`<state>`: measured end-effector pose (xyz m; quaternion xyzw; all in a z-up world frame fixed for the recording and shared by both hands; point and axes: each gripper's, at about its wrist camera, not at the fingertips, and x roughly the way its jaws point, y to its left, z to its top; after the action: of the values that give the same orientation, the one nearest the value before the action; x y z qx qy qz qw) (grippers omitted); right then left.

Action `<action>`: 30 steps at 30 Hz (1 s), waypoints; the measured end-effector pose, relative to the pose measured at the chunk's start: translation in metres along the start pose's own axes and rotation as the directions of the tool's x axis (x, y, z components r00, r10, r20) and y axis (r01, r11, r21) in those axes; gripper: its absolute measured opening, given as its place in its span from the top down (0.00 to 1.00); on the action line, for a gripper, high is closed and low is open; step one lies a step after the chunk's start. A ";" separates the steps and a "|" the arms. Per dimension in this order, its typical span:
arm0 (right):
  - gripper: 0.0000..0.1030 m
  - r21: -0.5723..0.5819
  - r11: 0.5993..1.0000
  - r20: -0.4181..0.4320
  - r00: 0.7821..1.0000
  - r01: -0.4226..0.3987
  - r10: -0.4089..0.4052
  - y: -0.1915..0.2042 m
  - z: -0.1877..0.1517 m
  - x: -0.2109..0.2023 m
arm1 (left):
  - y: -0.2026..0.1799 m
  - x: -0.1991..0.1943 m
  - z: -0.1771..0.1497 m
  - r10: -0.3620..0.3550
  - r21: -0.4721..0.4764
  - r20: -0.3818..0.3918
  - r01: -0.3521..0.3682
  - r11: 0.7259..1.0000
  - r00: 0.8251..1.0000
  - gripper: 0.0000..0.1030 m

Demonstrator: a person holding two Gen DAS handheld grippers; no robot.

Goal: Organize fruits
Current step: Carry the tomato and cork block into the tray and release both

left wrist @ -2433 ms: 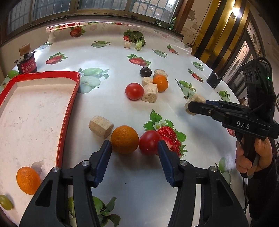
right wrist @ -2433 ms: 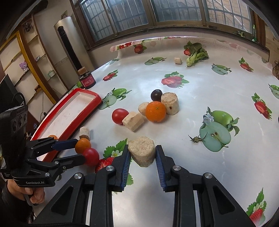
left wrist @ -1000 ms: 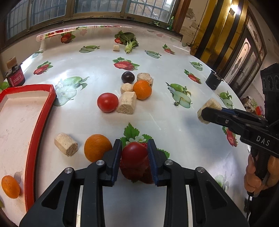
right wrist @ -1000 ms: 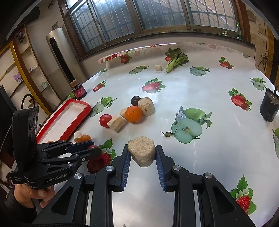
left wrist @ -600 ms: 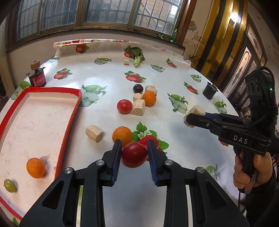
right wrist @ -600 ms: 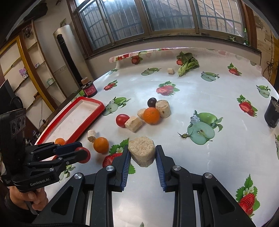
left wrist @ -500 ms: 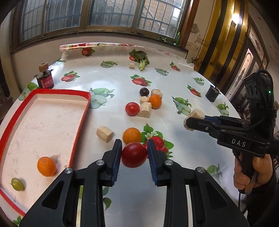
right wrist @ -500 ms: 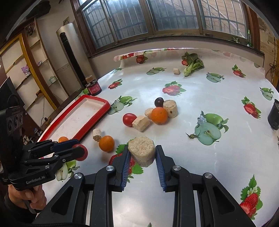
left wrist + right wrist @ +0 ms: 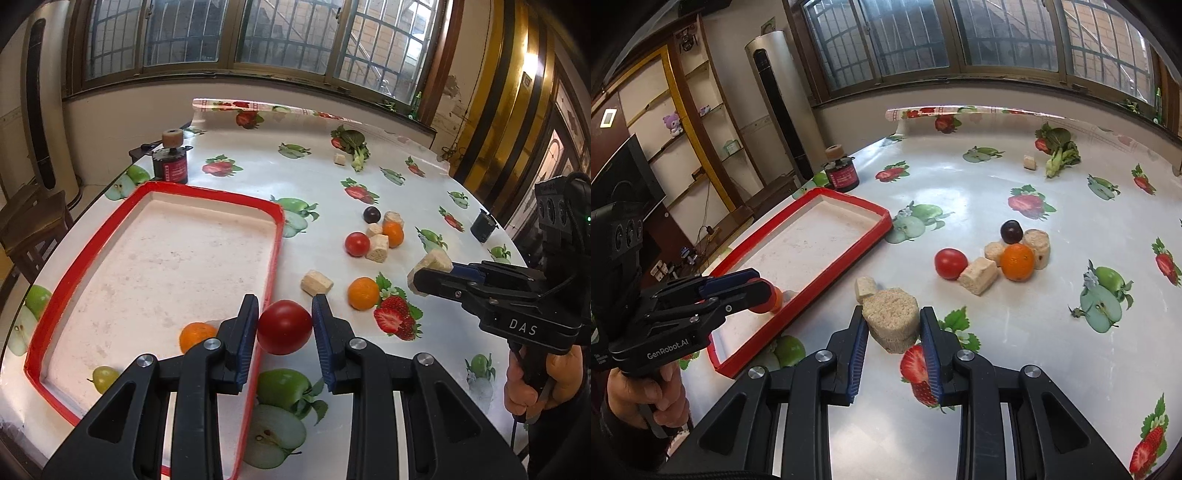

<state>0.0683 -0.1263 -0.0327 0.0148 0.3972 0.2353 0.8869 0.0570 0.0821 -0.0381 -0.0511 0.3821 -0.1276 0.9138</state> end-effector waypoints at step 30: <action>0.72 -0.157 0.978 -0.092 0.988 -0.141 0.127 0.109 0.051 0.096 | 0.127 -0.002 -0.004 0.140 -0.156 -0.036 -0.144 0.977 0.990 0.73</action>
<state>0.1157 0.0197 -0.0416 -0.0406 0.4106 0.3267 0.8503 0.0776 0.2048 -0.0633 -0.0944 0.4052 -0.0321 0.9088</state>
